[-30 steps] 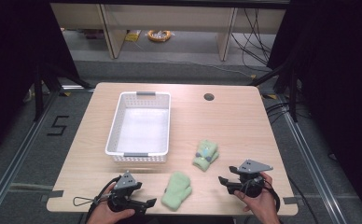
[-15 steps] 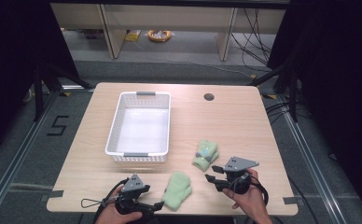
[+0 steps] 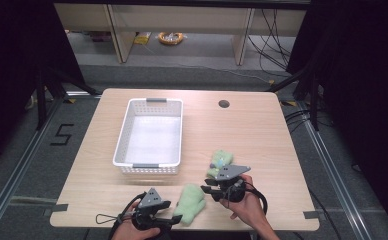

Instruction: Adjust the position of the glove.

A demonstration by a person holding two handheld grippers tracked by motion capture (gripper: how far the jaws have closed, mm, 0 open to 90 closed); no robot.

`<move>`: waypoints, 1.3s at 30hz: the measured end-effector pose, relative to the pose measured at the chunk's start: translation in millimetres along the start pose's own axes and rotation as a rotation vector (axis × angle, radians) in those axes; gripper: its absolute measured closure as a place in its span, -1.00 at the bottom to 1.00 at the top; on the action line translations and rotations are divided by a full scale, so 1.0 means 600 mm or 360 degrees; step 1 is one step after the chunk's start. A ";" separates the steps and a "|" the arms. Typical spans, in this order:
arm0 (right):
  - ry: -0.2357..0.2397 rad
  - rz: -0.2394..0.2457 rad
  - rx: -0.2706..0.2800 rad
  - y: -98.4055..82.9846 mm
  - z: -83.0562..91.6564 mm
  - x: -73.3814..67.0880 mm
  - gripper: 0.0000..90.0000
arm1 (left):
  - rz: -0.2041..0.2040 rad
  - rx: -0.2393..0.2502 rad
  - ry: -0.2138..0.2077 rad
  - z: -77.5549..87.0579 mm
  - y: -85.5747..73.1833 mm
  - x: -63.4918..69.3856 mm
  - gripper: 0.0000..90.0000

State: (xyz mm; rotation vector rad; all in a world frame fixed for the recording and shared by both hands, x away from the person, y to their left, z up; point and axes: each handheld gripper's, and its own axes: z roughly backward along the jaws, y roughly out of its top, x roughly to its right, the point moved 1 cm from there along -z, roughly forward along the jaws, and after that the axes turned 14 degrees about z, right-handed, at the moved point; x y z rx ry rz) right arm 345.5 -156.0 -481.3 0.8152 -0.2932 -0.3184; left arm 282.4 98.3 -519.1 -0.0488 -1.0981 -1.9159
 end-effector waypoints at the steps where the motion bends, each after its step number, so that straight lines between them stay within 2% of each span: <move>1: 0.0013 -0.0002 -0.0004 0.002 -0.005 0.000 0.55 | 0.0007 0.0023 0.0004 -0.005 -0.001 0.002 -0.15; 2: 0.0015 -0.0011 -0.0008 0.003 -0.010 0.001 0.57 | 0.0025 -0.0004 0.0008 -0.006 -0.001 0.003 -0.12; 4: 0.0039 -0.0007 -0.0016 0.006 -0.017 0.002 0.57 | 0.0002 0.0015 0.0006 -0.012 0.000 0.004 -0.08; 6: 0.0047 -0.0010 -0.0021 0.010 -0.025 0.002 0.58 | 0.0003 -0.0022 0.0011 -0.012 0.001 0.005 -0.04; 7: 0.0057 0.0007 -0.0030 0.012 -0.028 0.003 0.59 | -0.0030 -0.0030 -0.0002 -0.012 0.002 0.005 -0.02; 8: 0.0070 -0.0001 -0.0036 0.013 -0.033 0.002 0.60 | -0.0026 -0.0033 0.0005 -0.013 0.002 0.006 0.03; 9: 0.0077 0.0003 -0.0054 0.014 -0.037 0.002 0.60 | -0.0031 -0.0019 0.0033 -0.017 0.001 0.006 0.05; 11: 0.0088 0.0006 -0.0068 0.016 -0.045 0.002 0.61 | -0.0013 -0.0006 0.0009 -0.020 -0.001 0.010 0.11; 13: 0.0101 0.0006 -0.0081 0.016 -0.053 0.002 0.63 | -0.0106 -0.0054 0.0045 -0.016 0.000 0.006 0.17; 14: 0.0095 -0.0012 -0.0085 0.014 -0.060 0.002 0.65 | -0.0114 -0.0065 0.0045 -0.016 0.000 0.005 0.22; 15: 0.0130 -0.0017 -0.0119 0.014 -0.060 0.002 0.67 | -0.0086 -0.0052 0.0042 -0.017 -0.002 0.007 0.26; 17: 0.0140 -0.0023 -0.0138 0.011 -0.066 0.003 0.70 | -0.0063 -0.0028 0.0024 -0.018 -0.003 0.010 0.34; 18: 0.0146 -0.0031 -0.0146 0.009 -0.068 0.004 0.72 | -0.0096 -0.0052 0.0044 -0.015 -0.002 0.007 0.39; 19: 0.0151 -0.0043 -0.0138 0.007 -0.069 0.005 0.74 | -0.0102 -0.0023 0.0036 -0.016 -0.002 0.005 0.46; 20: 0.0156 -0.0063 -0.0143 0.005 -0.069 0.005 0.77 | -0.0081 -0.0044 0.0036 -0.013 -0.001 0.003 0.53; 21: 0.0163 -0.0062 -0.0143 0.004 -0.069 0.005 0.80 | -0.0093 -0.0015 0.0023 -0.013 0.000 0.003 0.60; 23: 0.0162 -0.0080 -0.0140 0.003 -0.068 0.004 0.87 | -0.0104 -0.0027 0.0037 -0.011 0.001 0.002 0.71; 24: 0.0161 -0.0083 -0.0135 0.003 -0.068 0.003 0.89 | -0.0138 -0.0042 0.0035 -0.010 0.001 0.001 0.74; 26: 0.0171 -0.0105 -0.0124 0.002 -0.067 0.002 0.91 | -0.0134 -0.0027 0.0031 -0.010 0.001 0.003 0.76; 27: 0.0168 -0.0108 -0.0119 0.002 -0.065 0.003 0.92 | -0.0168 -0.0049 0.0048 -0.008 0.004 0.000 0.77; 28: 0.0166 -0.0116 -0.0107 0.002 -0.063 0.003 0.92 | -0.0139 -0.0027 0.0023 -0.007 0.004 0.003 0.78; 30: 0.0151 -0.0150 -0.0072 0.003 -0.056 0.002 0.93 | -0.0135 -0.0033 0.0042 -0.005 0.006 0.001 0.80; 31: 0.0154 -0.0159 -0.0070 0.004 -0.051 0.002 0.93 | -0.0142 -0.0016 0.0023 -0.005 0.008 0.002 0.80; 32: 0.0145 -0.0166 -0.0060 0.003 -0.046 0.001 0.93 | -0.0179 -0.0023 0.0022 -0.002 0.013 0.000 0.80; 33: 0.0151 -0.0182 -0.0045 0.002 -0.041 0.001 0.93 | -0.0142 -0.0005 0.0020 -0.001 0.017 0.003 0.80; 37: 0.0114 -0.0267 -0.0015 -0.006 -0.016 -0.003 0.93 | -0.0218 0.0002 -0.0001 -0.001 0.037 0.000 0.80; 38: 0.0105 -0.0268 -0.0003 -0.008 -0.011 -0.003 0.93 | -0.0184 0.0006 0.0001 -0.002 0.039 0.002 0.80; 39: 0.0086 -0.0300 -0.0005 -0.009 -0.005 -0.005 0.93 | -0.0216 -0.0002 -0.0005 -0.004 0.044 -0.001 0.80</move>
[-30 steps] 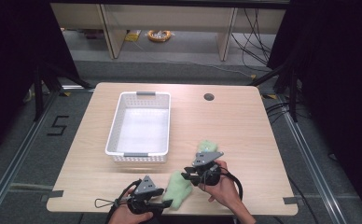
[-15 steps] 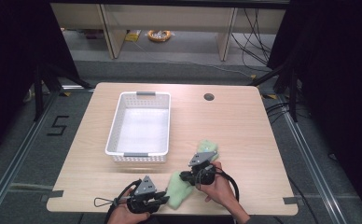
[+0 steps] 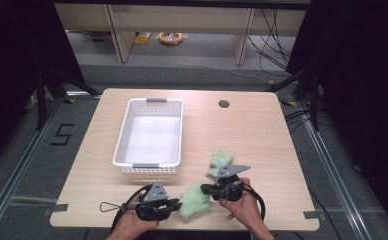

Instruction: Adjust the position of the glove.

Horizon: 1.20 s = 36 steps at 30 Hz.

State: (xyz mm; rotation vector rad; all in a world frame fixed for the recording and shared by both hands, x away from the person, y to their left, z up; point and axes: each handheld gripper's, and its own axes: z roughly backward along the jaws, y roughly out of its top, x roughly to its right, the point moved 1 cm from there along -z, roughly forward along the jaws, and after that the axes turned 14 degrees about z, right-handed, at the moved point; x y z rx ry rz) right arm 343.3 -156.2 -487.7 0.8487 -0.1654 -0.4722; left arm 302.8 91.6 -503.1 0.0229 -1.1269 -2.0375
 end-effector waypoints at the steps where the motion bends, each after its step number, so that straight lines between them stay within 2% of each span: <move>1: -0.0017 -0.0009 0.0013 -0.004 0.007 -0.001 0.93 | -0.0003 0.0007 -0.0002 -0.002 0.002 -0.001 0.80; 3: -0.0029 -0.0047 0.0032 -0.010 0.017 -0.005 0.93 | -0.0080 -0.0037 0.0024 -0.005 0.010 -0.007 0.80; 4: -0.0021 -0.0044 0.0042 -0.013 0.019 -0.006 0.93 | -0.0065 -0.0019 0.0019 -0.010 0.012 -0.006 0.80; 7: -0.0046 -0.0066 0.0045 -0.021 0.030 -0.010 0.93 | -0.0054 -0.0035 0.0016 -0.020 0.020 -0.006 0.80; 8: -0.0035 -0.0078 0.0061 -0.024 0.032 -0.012 0.93 | -0.0074 -0.0034 0.0009 -0.024 0.023 -0.006 0.80; 9: -0.0071 -0.0082 0.0059 -0.026 0.036 -0.013 0.93 | -0.0090 -0.0060 0.0019 -0.026 0.026 -0.005 0.80; 10: -0.0071 -0.0090 0.0076 -0.029 0.036 -0.016 0.93 | -0.0092 -0.0057 0.0004 -0.032 0.029 -0.003 0.80; 11: -0.0056 -0.0112 0.0063 -0.032 0.040 -0.020 0.93 | -0.0080 -0.0066 0.0004 -0.035 0.030 -0.001 0.80; 12: -0.0075 -0.0092 0.0062 -0.034 0.041 -0.018 0.93 | -0.0092 -0.0064 -0.0004 -0.039 0.032 0.000 0.81; 13: -0.0066 -0.0104 0.0051 -0.037 0.043 -0.021 0.93 | -0.0090 -0.0073 0.0003 -0.042 0.033 0.001 0.81; 14: -0.0075 -0.0105 0.0049 -0.039 0.044 -0.021 0.94 | -0.0069 -0.0072 -0.0015 -0.048 0.034 0.003 0.80; 15: -0.0074 -0.0119 0.0040 -0.042 0.044 -0.025 0.93 | -0.0124 -0.0089 0.0006 -0.050 0.036 0.001 0.80; 16: -0.0107 -0.0090 0.0046 -0.047 0.043 -0.023 0.93 | -0.0145 -0.0116 -0.0006 -0.052 0.037 0.000 0.80; 17: -0.0091 -0.0137 0.0018 -0.049 0.041 -0.029 0.93 | -0.0105 -0.0103 -0.0001 -0.056 0.034 0.002 0.80; 19: -0.0108 -0.0092 0.0000 -0.055 0.038 -0.027 0.93 | -0.0109 -0.0126 0.0002 -0.058 0.032 0.000 0.80; 20: -0.0108 -0.0092 0.0000 -0.055 0.038 -0.027 0.93 | -0.0109 -0.0126 0.0002 -0.058 0.032 0.000 0.80; 21: -0.0129 -0.0105 -0.0020 -0.056 0.037 -0.028 0.93 | -0.0136 -0.0140 0.0016 -0.058 0.031 -0.006 0.80; 22: -0.0135 -0.0100 -0.0016 -0.058 0.036 -0.026 0.92 | -0.0092 -0.0125 0.0007 -0.059 0.029 -0.005 0.79; 23: -0.0142 -0.0102 -0.0014 -0.059 0.036 -0.024 0.91 | -0.0120 -0.0132 0.0015 -0.059 0.030 -0.009 0.79; 25: -0.0115 -0.0123 -0.0036 -0.062 0.034 -0.022 0.88 | -0.0097 -0.0110 0.0003 -0.060 0.027 -0.006 0.79; 26: -0.0120 -0.0125 -0.0029 -0.064 0.032 -0.020 0.86 | -0.0125 -0.0132 0.0010 -0.058 0.028 -0.007 0.79; 28: -0.0126 -0.0117 -0.0055 -0.064 0.032 -0.019 0.81 | -0.0111 -0.0121 0.0007 -0.059 0.027 -0.007 0.77; 29: -0.0132 -0.0108 -0.0051 -0.064 0.032 -0.019 0.77 | -0.0099 -0.0136 0.0023 -0.058 0.026 -0.009 0.75; 30: -0.0138 -0.0102 -0.0049 -0.063 0.032 -0.019 0.73 | -0.0087 -0.0131 0.0007 -0.058 0.025 -0.008 0.72; 31: -0.0104 -0.0100 -0.0043 -0.063 0.032 -0.018 0.70 | -0.0069 -0.0104 0.0005 -0.059 0.025 -0.007 0.68; 32: -0.0122 -0.0111 -0.0050 -0.062 0.033 -0.018 0.68 | -0.0117 -0.0128 0.0022 -0.055 0.026 -0.010 0.65; 34: -0.0125 -0.0105 -0.0029 -0.061 0.036 -0.017 0.62 | -0.0051 -0.0104 0.0032 -0.053 0.024 -0.008 0.54; 35: -0.0097 -0.0115 -0.0027 -0.060 0.037 -0.017 0.60 | -0.0105 -0.0129 0.0033 -0.048 0.025 -0.010 0.49; 36: -0.0117 -0.0115 -0.0017 -0.058 0.040 -0.017 0.58 | -0.0076 -0.0109 0.0039 -0.046 0.024 -0.008 0.45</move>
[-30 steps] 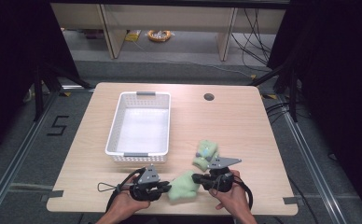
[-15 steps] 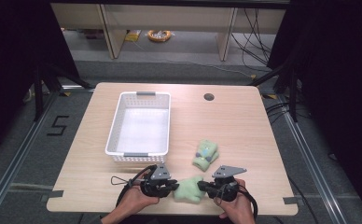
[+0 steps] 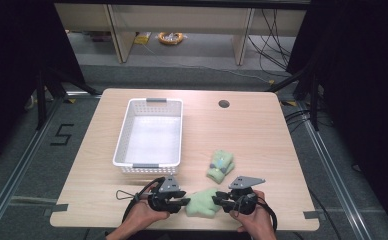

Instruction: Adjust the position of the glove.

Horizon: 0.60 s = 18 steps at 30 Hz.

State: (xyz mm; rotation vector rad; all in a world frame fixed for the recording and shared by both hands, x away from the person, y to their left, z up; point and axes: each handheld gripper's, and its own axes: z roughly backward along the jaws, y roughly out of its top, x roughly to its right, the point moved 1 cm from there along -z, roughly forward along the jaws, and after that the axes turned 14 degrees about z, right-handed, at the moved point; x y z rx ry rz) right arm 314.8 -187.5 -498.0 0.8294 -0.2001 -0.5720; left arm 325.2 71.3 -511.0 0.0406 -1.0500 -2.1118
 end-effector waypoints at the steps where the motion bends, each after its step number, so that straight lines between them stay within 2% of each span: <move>1: -0.0009 0.0016 0.0025 0.001 0.001 0.002 0.56 | -0.0005 0.0007 0.0007 0.003 0.000 0.001 0.41; 2: -0.0024 0.0011 0.0025 0.003 0.005 0.003 0.54 | 0.0013 0.0018 0.0019 0.005 0.001 0.002 0.33; 3: -0.0036 0.0060 0.0034 0.003 0.007 0.009 0.52 | -0.0028 0.0023 0.0037 0.010 0.003 0.000 0.29; 4: -0.0048 0.0041 0.0039 0.005 0.012 0.011 0.50 | 0.0015 0.0033 0.0033 0.014 0.004 0.001 0.25; 5: -0.0067 0.0051 0.0057 0.006 0.014 0.014 0.50 | 0.0039 0.0078 0.0029 0.015 0.005 0.002 0.21; 6: -0.0095 0.0076 0.0055 0.008 0.018 0.018 0.49 | 0.0038 0.0065 0.0028 0.019 0.007 0.000 0.15; 7: -0.0091 0.0076 0.0064 0.010 0.019 0.020 0.48 | 0.0038 0.0065 0.0028 0.019 0.007 0.000 0.09; 8: -0.0130 0.0119 0.0065 0.012 0.021 0.026 0.48 | 0.0105 0.0093 0.0011 0.024 0.007 0.001 0.04; 9: -0.0155 0.0128 0.0060 0.015 0.023 0.028 0.46 | 0.0165 0.0118 -0.0002 0.025 0.006 0.005 -0.01; 10: -0.0187 0.0181 0.0061 0.018 0.024 0.034 0.45 | 0.0131 0.0119 -0.0008 0.030 0.007 0.004 -0.05; 11: -0.0194 0.0175 0.0055 0.021 0.024 0.034 0.44 | 0.0152 0.0134 -0.0012 0.032 0.006 0.007 -0.10; 12: -0.0217 0.0223 0.0044 0.025 0.025 0.041 0.43 | 0.0141 0.0128 -0.0013 0.035 0.006 0.006 -0.13; 16: -0.0260 0.0301 0.0039 0.036 0.023 0.059 0.43 | 0.0182 0.0144 -0.0025 0.046 -0.002 0.010 -0.21; 18: -0.0271 0.0310 0.0031 0.041 0.019 0.069 0.43 | 0.0182 0.0141 -0.0032 0.048 -0.003 0.009 -0.24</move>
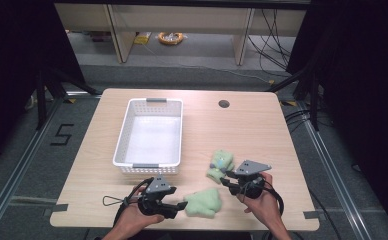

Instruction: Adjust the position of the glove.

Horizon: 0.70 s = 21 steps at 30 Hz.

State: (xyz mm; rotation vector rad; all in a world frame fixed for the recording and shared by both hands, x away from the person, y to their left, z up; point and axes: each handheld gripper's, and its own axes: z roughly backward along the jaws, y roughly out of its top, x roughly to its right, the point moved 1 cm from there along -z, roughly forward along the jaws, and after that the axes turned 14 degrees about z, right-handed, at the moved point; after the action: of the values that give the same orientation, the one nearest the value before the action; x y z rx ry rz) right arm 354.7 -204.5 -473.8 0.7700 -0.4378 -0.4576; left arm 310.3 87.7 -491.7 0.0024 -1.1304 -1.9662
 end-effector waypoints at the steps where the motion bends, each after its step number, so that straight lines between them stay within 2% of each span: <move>1: 0.0013 -0.0015 -0.0017 0.001 -0.001 0.003 0.43 | 0.0016 -0.0010 0.0008 0.005 -0.003 -0.002 -0.24; 3: -0.0009 0.0012 -0.0020 0.004 -0.011 0.016 0.44 | 0.0013 0.0010 0.0009 0.009 -0.006 -0.003 -0.25; 4: -0.0014 0.0006 -0.0033 0.005 -0.015 0.019 0.44 | 0.0039 0.0009 0.0013 0.010 -0.009 -0.003 -0.25; 5: 0.0000 0.0015 -0.0050 0.007 -0.019 0.024 0.44 | 0.0017 -0.0005 0.0005 0.012 -0.009 -0.005 -0.25; 6: -0.0018 0.0027 -0.0043 0.008 -0.024 0.028 0.43 | 0.0039 0.0003 0.0008 0.013 -0.011 -0.004 -0.26; 7: -0.0007 0.0012 -0.0061 0.010 -0.028 0.031 0.43 | 0.0034 0.0001 0.0008 0.014 -0.012 -0.006 -0.29; 8: -0.0018 0.0023 -0.0059 0.011 -0.032 0.035 0.43 | 0.0066 -0.0001 0.0008 0.015 -0.015 -0.007 -0.32; 10: -0.0005 0.0022 -0.0073 0.015 -0.039 0.041 0.43 | 0.0058 -0.0004 0.0007 0.016 -0.016 -0.008 -0.34; 11: 0.0005 0.0012 -0.0088 0.017 -0.042 0.043 0.43 | 0.0051 -0.0030 0.0018 0.019 -0.020 -0.012 -0.35; 12: -0.0008 0.0025 -0.0084 0.019 -0.047 0.047 0.43 | 0.0081 -0.0025 0.0022 0.019 -0.023 -0.011 -0.36; 13: -0.0005 0.0039 -0.0088 0.020 -0.051 0.050 0.43 | 0.0064 -0.0013 0.0020 0.019 -0.024 -0.012 -0.36; 15: 0.0007 -0.0003 -0.0086 0.021 -0.060 0.053 0.43 | 0.0063 -0.0021 0.0022 0.022 -0.028 -0.013 -0.38; 17: 0.0014 0.0019 -0.0097 0.020 -0.067 0.057 0.42 | 0.0056 -0.0027 0.0034 0.024 -0.031 -0.014 -0.41; 19: -0.0001 -0.0004 -0.0124 0.021 -0.073 0.060 0.41 | 0.0075 -0.0017 0.0029 0.024 -0.034 -0.013 -0.42; 21: -0.0020 0.0006 -0.0130 0.022 -0.075 0.064 0.41 | 0.0062 -0.0018 0.0035 0.027 -0.037 -0.014 -0.43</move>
State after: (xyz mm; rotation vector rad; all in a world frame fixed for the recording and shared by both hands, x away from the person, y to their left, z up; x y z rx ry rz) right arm 413.0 -191.7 -485.1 0.6874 -0.4294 -0.4741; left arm 294.8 110.0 -500.7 -0.0041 -1.0970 -1.9335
